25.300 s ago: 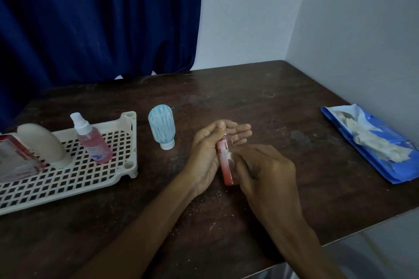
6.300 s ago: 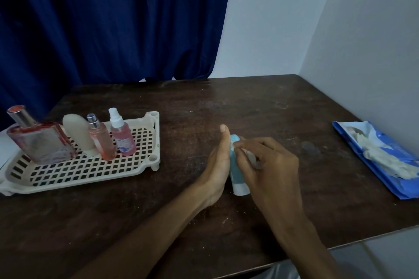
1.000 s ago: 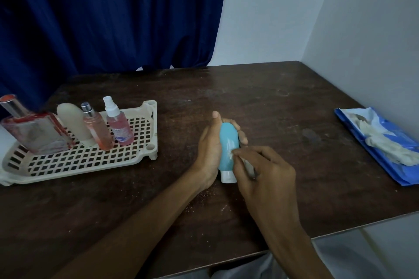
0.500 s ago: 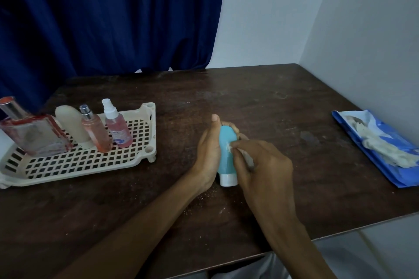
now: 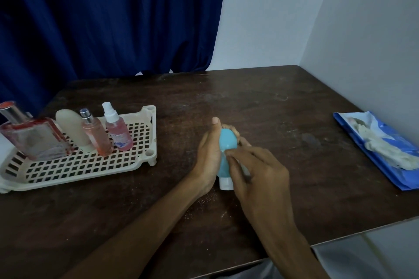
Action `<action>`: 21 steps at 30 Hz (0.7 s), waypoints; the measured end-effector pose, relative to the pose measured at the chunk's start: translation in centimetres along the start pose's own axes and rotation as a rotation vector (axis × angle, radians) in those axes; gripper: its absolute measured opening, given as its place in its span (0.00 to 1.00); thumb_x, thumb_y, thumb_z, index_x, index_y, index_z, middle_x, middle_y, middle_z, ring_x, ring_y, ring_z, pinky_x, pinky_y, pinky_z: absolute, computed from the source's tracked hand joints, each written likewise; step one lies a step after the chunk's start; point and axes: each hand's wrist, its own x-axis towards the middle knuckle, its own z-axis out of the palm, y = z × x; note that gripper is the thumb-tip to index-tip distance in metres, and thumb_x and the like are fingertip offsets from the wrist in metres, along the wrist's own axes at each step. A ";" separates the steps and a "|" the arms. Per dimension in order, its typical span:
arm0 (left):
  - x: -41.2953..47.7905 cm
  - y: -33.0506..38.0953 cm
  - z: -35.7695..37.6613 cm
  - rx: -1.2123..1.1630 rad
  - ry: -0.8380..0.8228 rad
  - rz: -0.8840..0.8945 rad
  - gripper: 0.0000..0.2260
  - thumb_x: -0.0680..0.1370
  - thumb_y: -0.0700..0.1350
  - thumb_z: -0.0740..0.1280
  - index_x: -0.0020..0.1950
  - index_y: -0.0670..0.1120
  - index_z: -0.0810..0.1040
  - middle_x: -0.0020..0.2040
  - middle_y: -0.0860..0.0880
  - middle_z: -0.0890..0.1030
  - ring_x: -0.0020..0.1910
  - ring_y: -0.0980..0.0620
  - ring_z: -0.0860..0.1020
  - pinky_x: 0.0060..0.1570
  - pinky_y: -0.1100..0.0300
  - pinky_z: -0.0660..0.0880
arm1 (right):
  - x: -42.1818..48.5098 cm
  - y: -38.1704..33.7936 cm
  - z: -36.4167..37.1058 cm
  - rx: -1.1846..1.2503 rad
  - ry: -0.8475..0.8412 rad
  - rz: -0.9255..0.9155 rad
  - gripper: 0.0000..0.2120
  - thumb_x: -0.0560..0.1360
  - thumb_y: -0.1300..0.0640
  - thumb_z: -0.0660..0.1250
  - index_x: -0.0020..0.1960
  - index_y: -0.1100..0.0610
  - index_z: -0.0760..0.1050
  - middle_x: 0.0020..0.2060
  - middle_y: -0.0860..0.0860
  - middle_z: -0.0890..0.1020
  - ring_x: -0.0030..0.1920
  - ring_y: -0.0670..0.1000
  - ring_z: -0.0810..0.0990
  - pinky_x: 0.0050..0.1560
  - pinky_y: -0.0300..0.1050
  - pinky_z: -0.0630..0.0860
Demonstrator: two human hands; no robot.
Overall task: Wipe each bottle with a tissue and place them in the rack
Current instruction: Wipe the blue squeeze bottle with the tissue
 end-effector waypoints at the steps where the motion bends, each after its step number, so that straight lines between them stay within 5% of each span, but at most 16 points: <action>1: -0.1 0.1 0.1 -0.025 -0.024 -0.005 0.26 0.85 0.57 0.49 0.48 0.39 0.76 0.40 0.40 0.82 0.39 0.47 0.80 0.45 0.54 0.79 | -0.1 0.2 -0.1 0.008 0.007 0.002 0.05 0.74 0.62 0.72 0.48 0.57 0.85 0.44 0.49 0.84 0.43 0.45 0.81 0.46 0.30 0.74; 7: 0.2 0.0 0.1 0.091 -0.002 0.064 0.25 0.85 0.54 0.48 0.41 0.42 0.77 0.36 0.53 0.81 0.37 0.57 0.79 0.42 0.64 0.78 | 1.3 0.5 0.0 0.001 0.044 0.034 0.06 0.72 0.66 0.74 0.48 0.58 0.84 0.44 0.51 0.84 0.44 0.45 0.80 0.50 0.23 0.69; 13: 0.0 0.3 0.3 0.045 -0.058 0.044 0.26 0.85 0.55 0.48 0.45 0.38 0.76 0.38 0.43 0.82 0.39 0.50 0.81 0.44 0.59 0.79 | 0.1 0.2 -0.4 0.001 -0.015 -0.049 0.10 0.76 0.56 0.65 0.50 0.57 0.84 0.46 0.49 0.83 0.45 0.44 0.80 0.52 0.25 0.70; 18: 0.4 0.2 0.1 0.126 -0.033 0.094 0.25 0.86 0.53 0.47 0.41 0.43 0.77 0.35 0.54 0.81 0.37 0.58 0.79 0.43 0.64 0.77 | 1.6 0.7 -0.3 0.001 0.030 0.015 0.03 0.74 0.63 0.73 0.47 0.58 0.84 0.43 0.50 0.83 0.42 0.47 0.81 0.47 0.29 0.71; 21: 0.4 0.3 -0.1 0.111 -0.018 0.084 0.25 0.86 0.54 0.47 0.42 0.42 0.77 0.37 0.52 0.81 0.36 0.59 0.79 0.41 0.65 0.77 | 1.7 0.1 0.1 0.010 0.023 -0.002 0.05 0.75 0.61 0.70 0.49 0.59 0.84 0.44 0.50 0.83 0.43 0.46 0.80 0.48 0.25 0.69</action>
